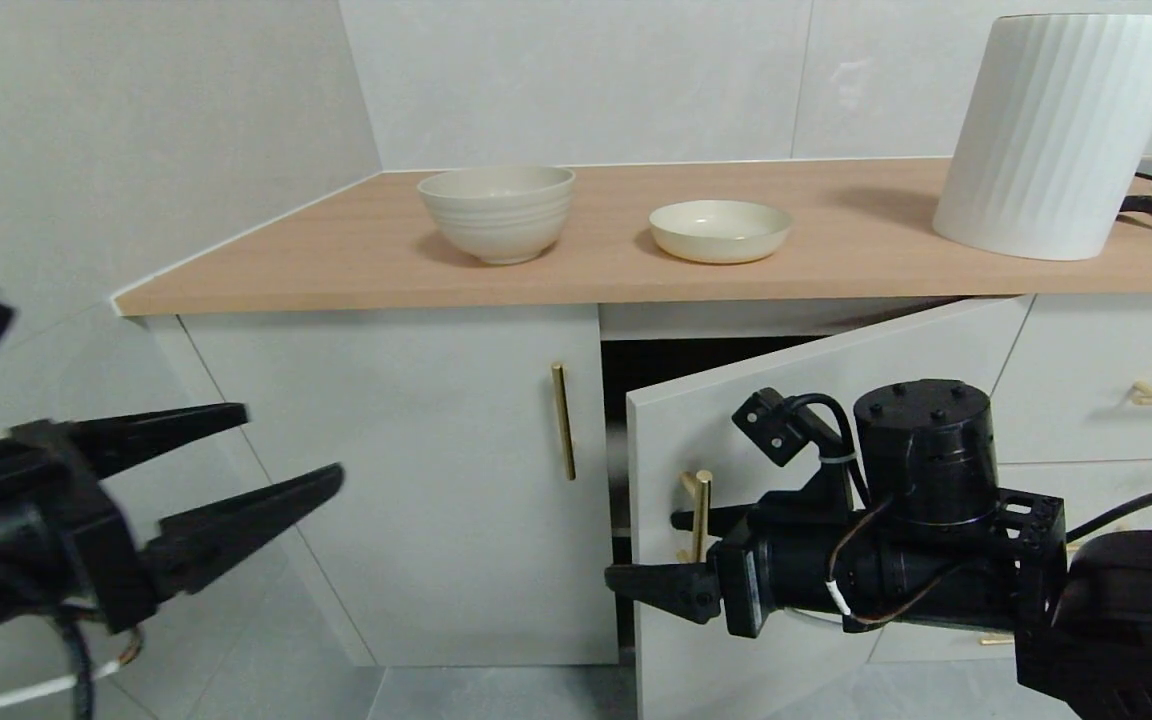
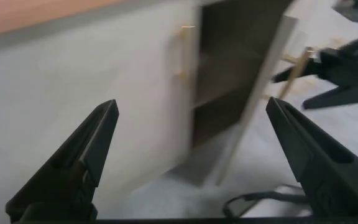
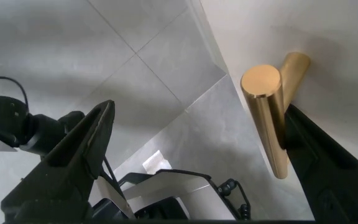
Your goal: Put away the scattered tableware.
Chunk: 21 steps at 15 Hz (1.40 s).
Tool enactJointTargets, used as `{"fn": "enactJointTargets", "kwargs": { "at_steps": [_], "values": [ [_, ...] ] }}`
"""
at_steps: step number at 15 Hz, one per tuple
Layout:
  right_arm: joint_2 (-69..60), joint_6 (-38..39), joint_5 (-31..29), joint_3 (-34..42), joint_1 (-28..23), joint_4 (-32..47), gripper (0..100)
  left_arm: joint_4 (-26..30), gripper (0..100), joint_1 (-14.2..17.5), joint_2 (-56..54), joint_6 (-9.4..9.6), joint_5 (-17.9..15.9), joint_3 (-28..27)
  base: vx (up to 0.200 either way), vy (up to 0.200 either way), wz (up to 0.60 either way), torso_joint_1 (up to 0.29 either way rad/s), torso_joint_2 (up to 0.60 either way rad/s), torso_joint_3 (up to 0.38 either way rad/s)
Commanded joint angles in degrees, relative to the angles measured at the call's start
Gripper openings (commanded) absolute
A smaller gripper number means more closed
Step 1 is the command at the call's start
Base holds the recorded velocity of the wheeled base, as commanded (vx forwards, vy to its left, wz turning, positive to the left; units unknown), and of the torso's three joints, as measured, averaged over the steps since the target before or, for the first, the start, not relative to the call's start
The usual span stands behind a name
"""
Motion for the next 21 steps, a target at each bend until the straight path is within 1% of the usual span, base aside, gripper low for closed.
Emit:
{"fn": "enactJointTargets", "kwargs": {
  "at_steps": [1, 2, 3, 4, 5, 6, 7, 8, 11, 12, 13, 14, 15, 16, 17, 18, 21],
  "values": [
    [0.22, 0.02, 0.09, 0.33, 2.77, 0.03, 100, -7.24, 100, -7.93, 14.90, -1.92, -0.46, -0.94, 0.000, 0.000, 0.00, 0.000, 0.00, 0.000],
    [0.13, 0.02, 0.09, 0.50, 3.03, 0.03, 100, -8.29, 100, -9.16, 15.51, -3.41, -0.54, -0.94, 0.000, 0.000, 0.00, 0.000, 0.00, 0.000],
    [0.13, 0.02, 0.09, 0.50, 3.12, 0.03, 100, -8.47, 100, -9.42, 15.60, -3.68, -0.54, -0.94, 0.000, 0.000, 0.00, 0.000, 0.00, 0.000],
    [0.04, 0.02, 0.09, 0.59, 3.21, 0.03, 100, -9.26, 100, -11.53, 16.74, -4.73, -0.63, -0.41, 0.000, 0.000, 0.00, 0.000, 0.00, 0.000],
    [0.04, 0.02, 0.09, 0.59, 3.29, 0.03, 100, -9.79, 100, -12.58, 18.06, -4.73, -0.63, -0.32, 0.000, 0.000, 0.00, 0.000, 0.00, 0.000],
    [0.13, 0.02, 0.01, 0.59, 3.21, 0.03, 100, -11.10, 0, -13.02, 19.82, -4.73, -0.63, -0.41, 0.000, 0.000, 0.00, 0.000, 0.00, 0.000],
    [0.13, 0.02, 0.09, 0.68, 3.29, 0.03, 100, -13.57, 0, -13.11, 21.84, -4.82, -0.63, -0.50, 0.000, 0.000, 0.00, 0.000, 0.00, 0.000],
    [0.13, 0.02, 0.01, 0.68, 3.29, 0.03, 100, -17.34, 0, -13.11, 24.92, -4.91, -0.54, -0.76, 0.000, 0.000, 0.00, 0.000, 0.00, 0.000],
    [0.04, 0.02, 0.01, 0.59, 3.29, 0.03, 100, -33.25, 0, -13.73, 35.81, -5.35, -0.02, -1.20, 0.000, 0.000, 0.00, 0.000, 0.00, 0.000],
    [-0.31, 0.10, 0.01, 0.68, 3.29, -0.23, 100, -40.37, 0, -13.73, 38.63, -8.07, 0.25, -1.20, 0.000, 0.000, 0.00, 0.000, 0.00, 0.000],
    [-0.58, 0.10, 0.01, 0.77, 3.21, -0.23, 100, -42.04, 0, -13.81, 39.15, -9.56, 0.16, -1.29, 0.000, 0.000, 0.00, 0.000, 0.00, 0.000],
    [-1.28, 0.10, 0.01, 0.86, 3.29, -0.23, 100, -44.50, 0, -14.78, 40.21, -14.84, -0.28, -1.99, 0.000, 0.000, 0.00, 0.000, 0.00, 0.000],
    [-1.54, 0.10, 0.01, 0.94, 3.29, -0.23, 100, -44.50, 0, -15.22, 40.38, -15.19, -0.37, -1.99, 0.000, 0.000, 0.00, 0.000, 0.00, 0.000],
    [-1.81, 0.10, 0.09, 1.29, 3.29, -0.23, 100, -44.59, 0, -16.36, 41.70, -15.19, -0.37, -2.17, 0.000, 0.000, 0.00, 0.000, 0.00, 0.000],
    [-1.81, 0.10, 0.09, 1.38, 3.29, -0.23, 100, -44.50, 0, -16.80, 42.05, -15.19, -0.46, -2.61, 0.000, 0.000, 0.00, 0.000, 0.00, 0.000],
    [-1.89, 0.10, 0.09, 1.73, 3.29, -0.32, 100, -44.42, 0, -17.24, 43.29, -15.19, -0.46, -4.19, 0.000, 0.000, 0.00, 0.000, 0.00, 0.000],
    [-1.89, -1.92, 0.36, 3.32, 3.21, -2.16, 100, -42.66, 0, -17.33, 44.60, -15.19, -0.54, -5.60, 0.000, 0.000, 0.00, 0.000, 0.00, 0.000]
  ]
}}
